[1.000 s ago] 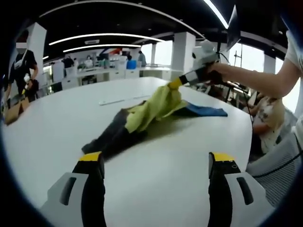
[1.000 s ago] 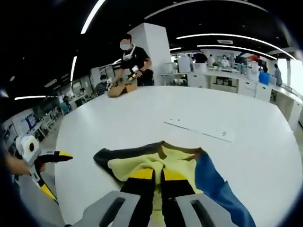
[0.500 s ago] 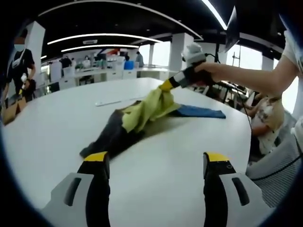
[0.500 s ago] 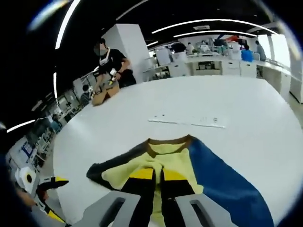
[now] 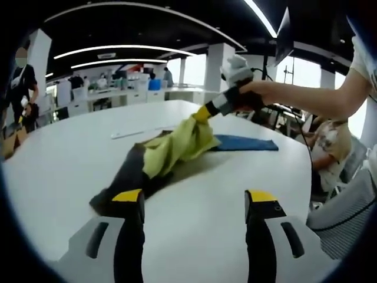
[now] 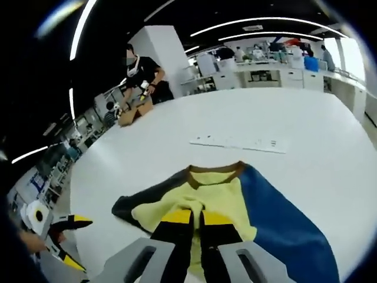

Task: Fold the garment on the visible template until the final outline fits inside the template.

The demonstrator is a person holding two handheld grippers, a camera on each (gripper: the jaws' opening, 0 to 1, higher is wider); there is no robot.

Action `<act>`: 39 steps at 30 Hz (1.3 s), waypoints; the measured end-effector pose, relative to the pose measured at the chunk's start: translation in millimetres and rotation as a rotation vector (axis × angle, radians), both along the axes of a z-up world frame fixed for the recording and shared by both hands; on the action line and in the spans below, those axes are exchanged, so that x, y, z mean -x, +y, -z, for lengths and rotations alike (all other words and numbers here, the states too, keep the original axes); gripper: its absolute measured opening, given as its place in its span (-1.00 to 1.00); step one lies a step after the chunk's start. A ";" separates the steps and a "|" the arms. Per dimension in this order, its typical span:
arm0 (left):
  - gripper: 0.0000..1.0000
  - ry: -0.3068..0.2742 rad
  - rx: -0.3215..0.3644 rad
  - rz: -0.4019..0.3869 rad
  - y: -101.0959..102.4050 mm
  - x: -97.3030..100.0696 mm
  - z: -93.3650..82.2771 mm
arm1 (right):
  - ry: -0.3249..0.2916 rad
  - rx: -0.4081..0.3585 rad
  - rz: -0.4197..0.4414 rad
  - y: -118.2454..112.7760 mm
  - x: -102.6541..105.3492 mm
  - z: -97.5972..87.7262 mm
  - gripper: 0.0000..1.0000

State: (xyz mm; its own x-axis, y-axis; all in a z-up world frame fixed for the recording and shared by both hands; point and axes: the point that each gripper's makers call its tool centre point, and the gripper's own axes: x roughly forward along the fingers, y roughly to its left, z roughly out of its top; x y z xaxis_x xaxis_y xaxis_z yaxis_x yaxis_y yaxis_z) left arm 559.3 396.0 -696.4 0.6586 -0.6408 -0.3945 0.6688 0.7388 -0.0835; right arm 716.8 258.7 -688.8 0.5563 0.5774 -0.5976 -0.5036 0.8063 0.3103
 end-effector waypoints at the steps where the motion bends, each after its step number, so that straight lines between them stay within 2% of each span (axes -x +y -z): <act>1: 0.26 -0.002 0.000 0.002 -0.9 -0.7 0.0 | 0.002 0.005 -0.010 1.1 1.6 1.7 -1.00; 7: 0.14 -0.014 0.003 0.031 -21.8 -11.4 2.7 | 0.030 0.008 -0.024 4.9 6.6 11.5 -1.00; 16: 0.00 -0.025 -0.004 0.079 -52.0 -33.2 10.6 | 0.039 0.006 -0.036 5.8 5.0 14.8 -1.00; 28: -0.22 -0.010 -0.078 0.108 -85.8 -65.6 42.3 | 0.050 -0.010 -0.044 8.7 6.4 14.7 -1.00; 32: -0.28 -0.012 -0.072 0.113 -97.0 -72.9 45.9 | 0.056 -0.019 -0.044 9.1 6.8 14.8 -1.00; 35: -0.30 -0.016 -0.099 0.122 -102.2 -77.9 51.9 | 0.057 -0.024 -0.049 10.0 6.9 14.6 -1.00; 37: -0.33 0.019 -0.089 0.117 -104.0 -81.1 58.9 | 0.057 -0.026 -0.055 10.4 7.2 14.4 -1.00; 39: -0.35 0.014 -0.112 0.117 -105.0 -84.3 64.8 | 0.060 -0.031 -0.055 10.4 7.2 14.4 -1.00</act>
State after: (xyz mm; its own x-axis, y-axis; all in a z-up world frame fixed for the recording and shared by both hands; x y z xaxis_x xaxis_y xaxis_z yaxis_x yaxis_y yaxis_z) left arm 643.6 291.1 -761.1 0.5758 -0.6645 -0.4764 0.7502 0.6610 -0.0151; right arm 709.6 269.1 -703.1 0.4866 0.6251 -0.6103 -0.5269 0.7672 0.3657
